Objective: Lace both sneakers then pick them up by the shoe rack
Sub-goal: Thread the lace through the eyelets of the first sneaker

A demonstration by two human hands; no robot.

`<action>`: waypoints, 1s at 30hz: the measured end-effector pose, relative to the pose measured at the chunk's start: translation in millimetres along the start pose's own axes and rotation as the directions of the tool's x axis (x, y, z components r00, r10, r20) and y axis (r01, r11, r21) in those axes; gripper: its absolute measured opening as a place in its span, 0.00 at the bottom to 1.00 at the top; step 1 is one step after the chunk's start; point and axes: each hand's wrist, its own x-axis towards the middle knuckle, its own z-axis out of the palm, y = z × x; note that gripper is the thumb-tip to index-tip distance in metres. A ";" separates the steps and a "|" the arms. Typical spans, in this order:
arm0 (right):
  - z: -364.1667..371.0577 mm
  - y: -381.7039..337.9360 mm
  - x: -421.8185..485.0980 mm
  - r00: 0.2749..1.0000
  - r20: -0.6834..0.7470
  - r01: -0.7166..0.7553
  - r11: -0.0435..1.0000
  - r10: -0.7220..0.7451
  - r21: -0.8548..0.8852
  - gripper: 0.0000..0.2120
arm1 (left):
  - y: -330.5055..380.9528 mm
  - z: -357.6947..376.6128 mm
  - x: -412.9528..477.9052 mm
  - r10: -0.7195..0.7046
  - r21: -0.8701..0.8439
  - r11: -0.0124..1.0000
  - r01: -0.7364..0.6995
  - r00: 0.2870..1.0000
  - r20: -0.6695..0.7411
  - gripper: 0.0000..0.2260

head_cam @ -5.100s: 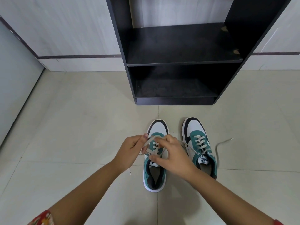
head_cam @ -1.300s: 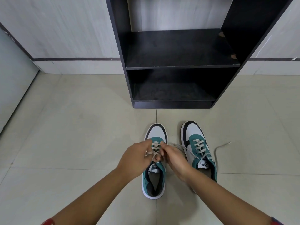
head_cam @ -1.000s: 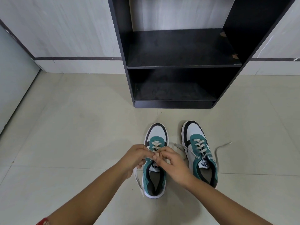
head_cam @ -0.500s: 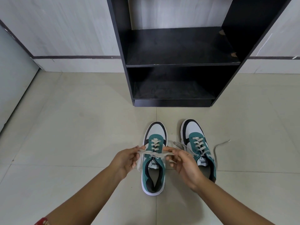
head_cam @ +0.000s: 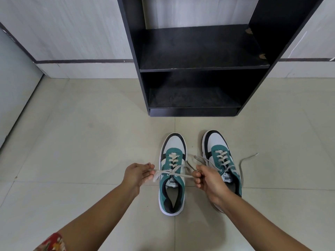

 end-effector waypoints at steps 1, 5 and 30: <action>-1.6 -0.3 1.0 1.000 0.002 -0.007 1.000 0.007 -0.009 0.13 | 0.4 -0.2 -0.1 0.016 -0.004 1.000 -0.016 1.000 -0.012 0.03; -5.0 3.3 4.1 0.999 0.006 -0.041 0.999 0.041 -0.015 0.12 | -0.6 -2.9 0.6 0.039 -0.001 0.999 -0.039 0.998 -0.048 0.08; 52.7 21.5 -6.7 0.987 0.154 0.007 0.931 0.054 -0.365 0.29 | -0.7 2.9 -21.5 0.157 0.592 0.774 -0.223 0.974 0.162 0.22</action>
